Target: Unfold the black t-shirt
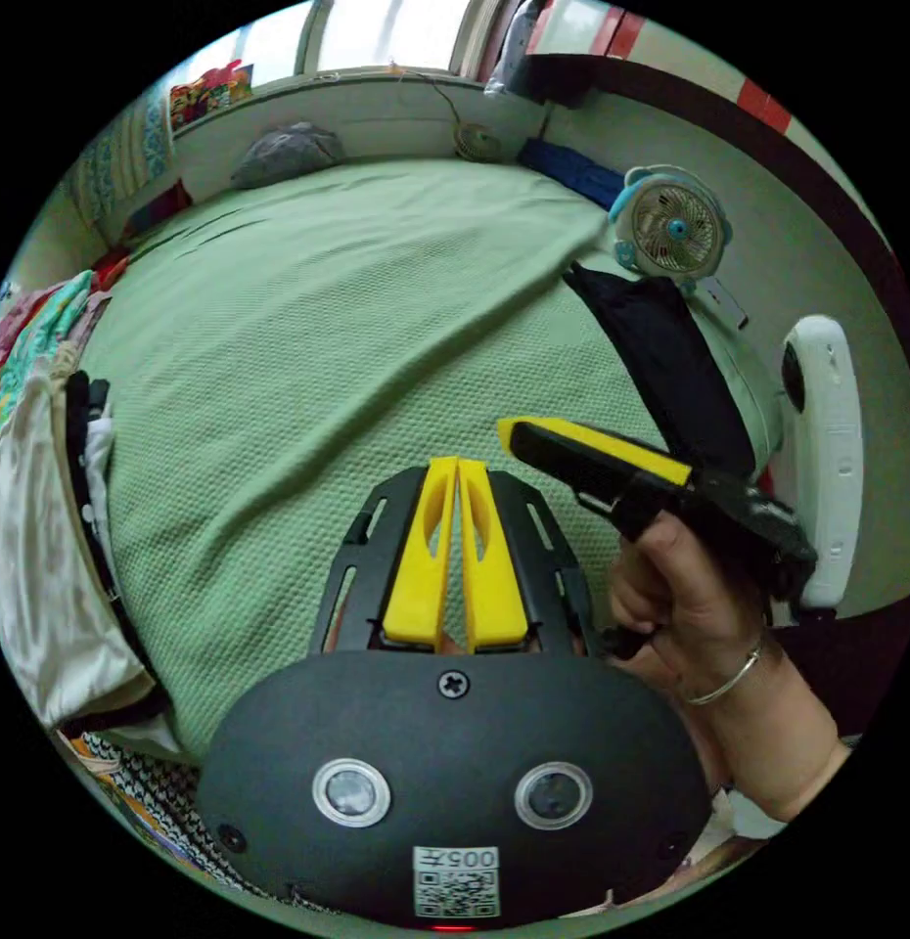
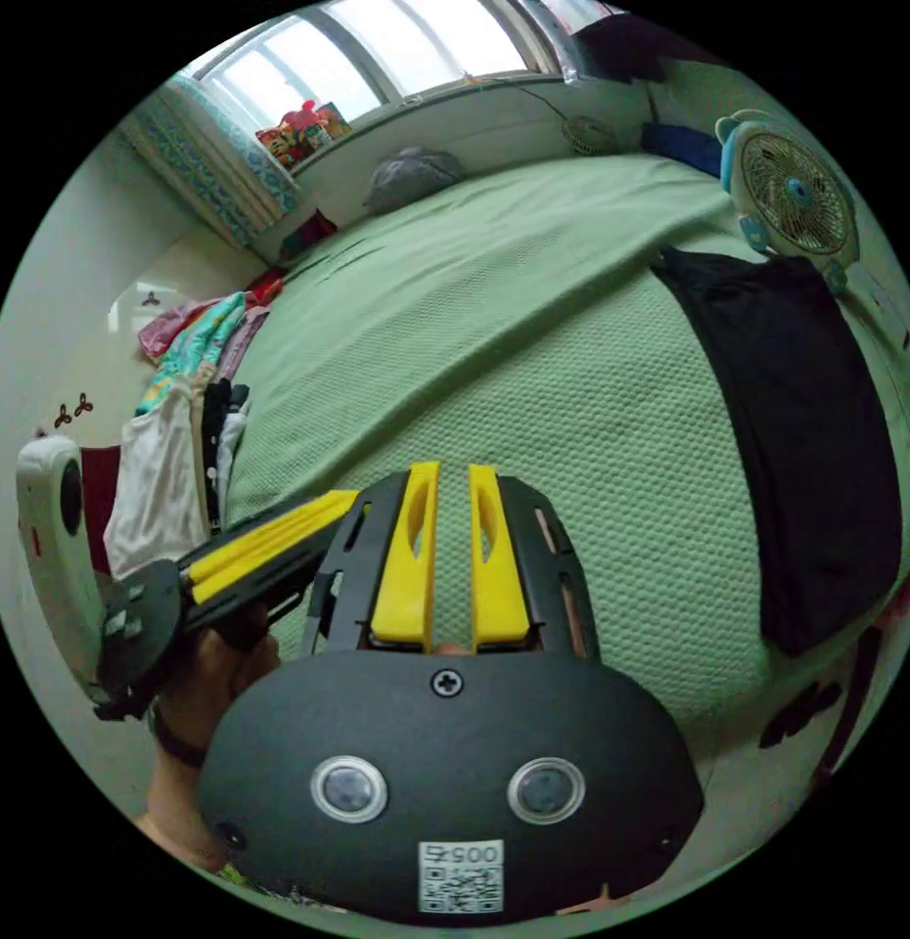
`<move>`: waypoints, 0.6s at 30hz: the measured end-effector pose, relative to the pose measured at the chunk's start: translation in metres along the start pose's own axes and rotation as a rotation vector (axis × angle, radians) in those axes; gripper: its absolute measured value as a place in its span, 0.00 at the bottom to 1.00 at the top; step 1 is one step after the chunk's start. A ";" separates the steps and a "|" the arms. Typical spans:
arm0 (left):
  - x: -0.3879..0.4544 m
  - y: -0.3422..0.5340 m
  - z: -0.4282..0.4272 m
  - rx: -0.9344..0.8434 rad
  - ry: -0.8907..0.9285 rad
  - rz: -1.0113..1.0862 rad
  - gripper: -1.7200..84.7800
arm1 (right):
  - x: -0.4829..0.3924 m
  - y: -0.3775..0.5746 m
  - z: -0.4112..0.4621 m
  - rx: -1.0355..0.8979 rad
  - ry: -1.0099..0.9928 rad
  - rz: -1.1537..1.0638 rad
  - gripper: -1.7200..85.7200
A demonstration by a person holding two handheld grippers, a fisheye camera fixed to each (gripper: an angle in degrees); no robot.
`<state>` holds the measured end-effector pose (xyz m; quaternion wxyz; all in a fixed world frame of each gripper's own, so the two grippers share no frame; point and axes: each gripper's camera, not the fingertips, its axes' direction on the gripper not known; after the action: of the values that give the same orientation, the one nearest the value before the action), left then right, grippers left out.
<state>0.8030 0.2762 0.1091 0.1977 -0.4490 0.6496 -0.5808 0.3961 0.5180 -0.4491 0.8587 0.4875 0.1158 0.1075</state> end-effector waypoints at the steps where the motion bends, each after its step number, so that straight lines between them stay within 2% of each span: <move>1: 0.003 -0.005 0.006 -0.030 0.002 0.001 0.02 | 0.009 -0.007 -0.006 0.007 0.020 -0.008 0.08; 4: 0.011 -0.023 0.023 0.018 0.014 0.003 0.02 | 0.033 -0.025 -0.024 0.077 0.090 -0.038 0.08; 7: 0.014 -0.036 0.048 -0.028 0.043 -0.048 0.02 | 0.066 -0.040 -0.037 0.113 0.155 -0.026 0.08; 9: 0.022 -0.048 0.059 0.002 0.060 -0.026 0.02 | 0.085 -0.047 -0.042 0.115 0.225 -0.014 0.08; 12: 0.033 -0.059 0.070 0.050 0.013 0.006 0.01 | 0.113 -0.053 -0.053 0.147 0.341 -0.005 0.08; 18: 0.048 -0.080 0.112 0.020 0.043 0.028 0.01 | 0.151 -0.071 -0.057 0.108 0.487 0.024 0.11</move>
<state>0.8938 0.1787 0.1687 0.1960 -0.4254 0.6541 -0.5940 0.5270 0.5735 -0.5534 0.7768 0.4938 0.3191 0.2257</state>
